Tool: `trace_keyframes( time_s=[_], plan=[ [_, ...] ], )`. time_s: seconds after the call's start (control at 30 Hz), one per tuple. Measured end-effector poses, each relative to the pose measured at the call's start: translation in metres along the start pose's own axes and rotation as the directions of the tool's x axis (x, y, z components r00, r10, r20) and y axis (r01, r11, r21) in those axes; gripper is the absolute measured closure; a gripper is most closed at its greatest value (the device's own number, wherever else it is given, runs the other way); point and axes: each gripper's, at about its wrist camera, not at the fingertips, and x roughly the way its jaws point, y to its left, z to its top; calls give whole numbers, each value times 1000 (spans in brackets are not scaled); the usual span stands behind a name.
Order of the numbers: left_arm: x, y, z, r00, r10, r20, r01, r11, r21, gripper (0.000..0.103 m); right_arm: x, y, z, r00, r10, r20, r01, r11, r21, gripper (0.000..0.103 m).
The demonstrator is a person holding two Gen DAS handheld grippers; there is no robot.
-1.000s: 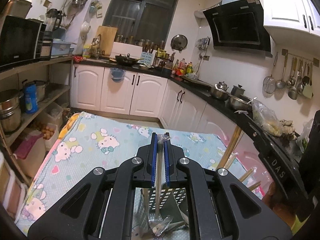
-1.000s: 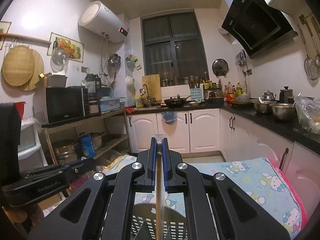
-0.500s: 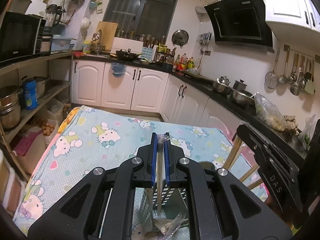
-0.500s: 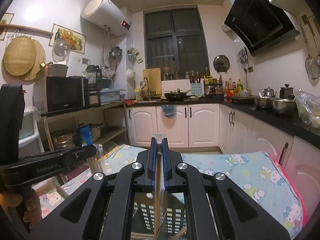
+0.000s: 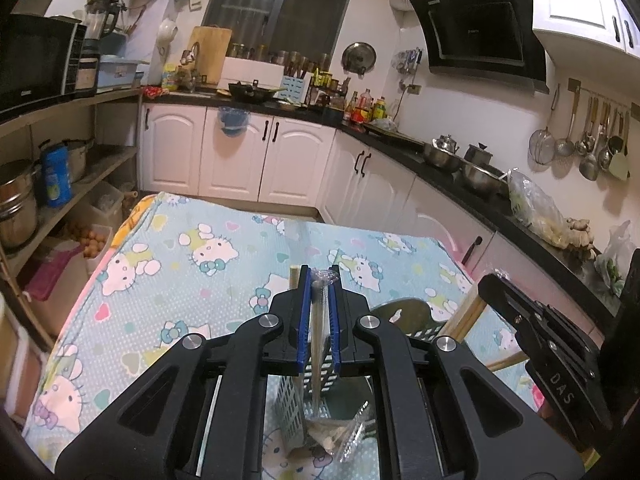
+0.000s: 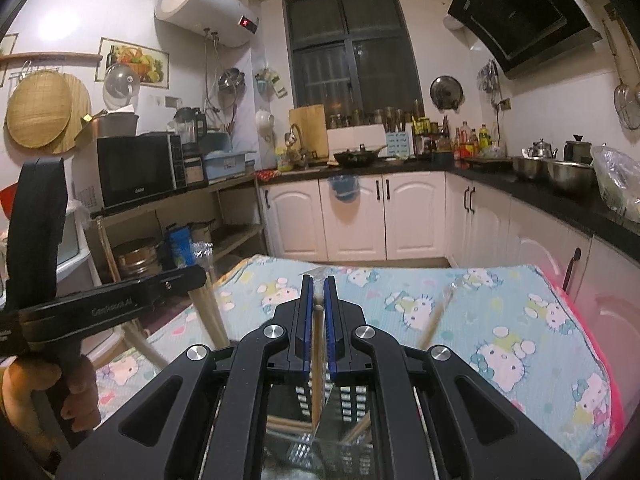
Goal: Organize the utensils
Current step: 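Open the left tool in the caddy while the right tool releases its chopstick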
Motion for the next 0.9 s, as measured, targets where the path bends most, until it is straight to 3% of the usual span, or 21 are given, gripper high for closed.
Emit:
trace_keyframes(
  time_s=[0.27, 0.43, 0.5, 0.53, 0.67, 0.73, 0.9],
  plan=[
    [-4, 1, -3, 999, 8, -43, -8, 1000, -2, 93, -12, 7, 1, 998, 19, -60, -19, 1000, -6, 96],
    [-13, 2, -5, 999, 11, -48, -11, 1000, -11, 80, -17, 7, 0, 995, 12, -95, -11, 1000, 11, 95],
    [-16, 2, -5, 999, 11, -50, -11, 1000, -15, 72, -20, 6, -1, 994, 5, -109, -4, 1000, 12, 93],
    [-18, 3, -5, 998, 13, -53, -14, 1000, -15, 67, -22, 6, -1, 993, 3, -116, -1, 1000, 14, 87],
    [-27, 4, -6, 999, 14, -50, -15, 1000, -27, 59, -30, 6, 0, 992, 7, -126, -4, 1000, 20, 77],
    [-32, 5, -6, 999, 10, -48, -12, 999, -41, 50, -33, 7, -1, 990, 16, -138, -14, 1000, 20, 74],
    [-45, 5, -7, 999, 2, -41, -4, 999, -53, 42, -44, 9, 0, 989, 12, -147, -9, 1000, 16, 73]
  ],
)
